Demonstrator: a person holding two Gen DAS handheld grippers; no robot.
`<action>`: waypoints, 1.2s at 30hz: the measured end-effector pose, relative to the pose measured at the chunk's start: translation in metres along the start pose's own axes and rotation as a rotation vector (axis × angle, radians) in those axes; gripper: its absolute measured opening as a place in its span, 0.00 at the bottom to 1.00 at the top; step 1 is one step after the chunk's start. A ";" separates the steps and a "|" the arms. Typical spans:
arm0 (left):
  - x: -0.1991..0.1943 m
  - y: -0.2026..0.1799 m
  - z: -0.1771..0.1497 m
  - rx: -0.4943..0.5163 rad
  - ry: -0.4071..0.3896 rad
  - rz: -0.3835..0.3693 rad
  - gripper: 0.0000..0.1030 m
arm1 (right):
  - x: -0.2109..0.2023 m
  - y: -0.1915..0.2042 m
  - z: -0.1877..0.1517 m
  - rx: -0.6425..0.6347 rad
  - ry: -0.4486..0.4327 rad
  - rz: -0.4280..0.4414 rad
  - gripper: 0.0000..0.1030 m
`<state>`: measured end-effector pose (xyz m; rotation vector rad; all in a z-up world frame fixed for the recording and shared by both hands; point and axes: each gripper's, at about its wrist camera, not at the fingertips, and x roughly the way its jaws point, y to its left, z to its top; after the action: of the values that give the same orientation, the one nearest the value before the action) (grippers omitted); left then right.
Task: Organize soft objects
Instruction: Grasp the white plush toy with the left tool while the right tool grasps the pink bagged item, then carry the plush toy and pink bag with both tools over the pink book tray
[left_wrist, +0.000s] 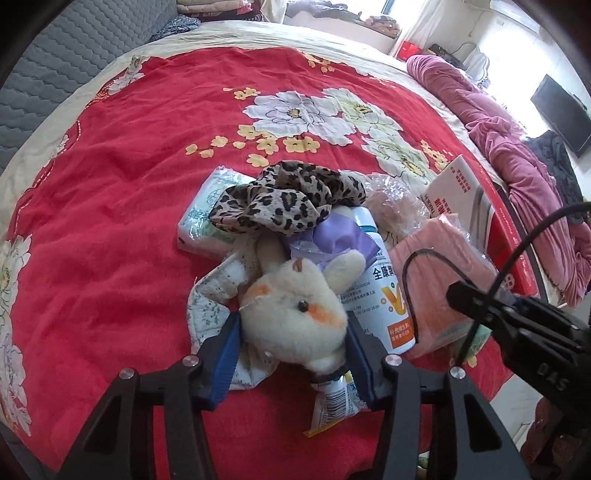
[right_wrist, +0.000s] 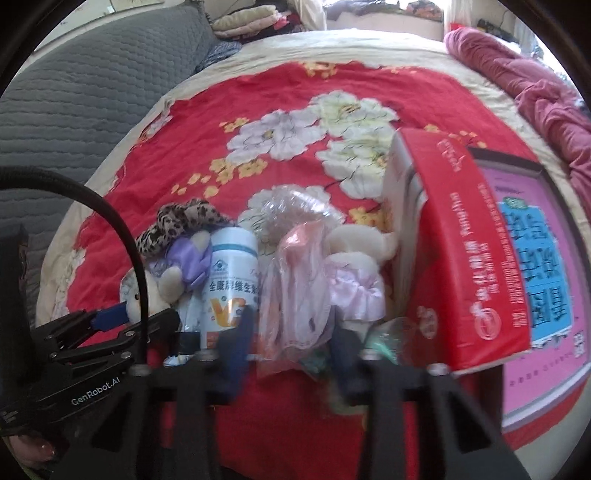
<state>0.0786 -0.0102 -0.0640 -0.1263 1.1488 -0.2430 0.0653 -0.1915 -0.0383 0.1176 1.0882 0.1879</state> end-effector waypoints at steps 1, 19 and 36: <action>-0.001 0.000 0.000 -0.001 -0.004 -0.004 0.50 | 0.001 0.000 0.000 -0.003 0.001 0.002 0.22; -0.043 -0.014 -0.002 0.017 -0.094 -0.082 0.45 | -0.055 -0.012 -0.002 -0.017 -0.120 0.116 0.08; -0.096 -0.092 0.010 0.148 -0.187 -0.091 0.45 | -0.143 -0.064 -0.004 0.062 -0.261 0.059 0.08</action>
<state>0.0388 -0.0748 0.0452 -0.0686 0.9374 -0.3879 0.0038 -0.2836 0.0721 0.2239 0.8307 0.1868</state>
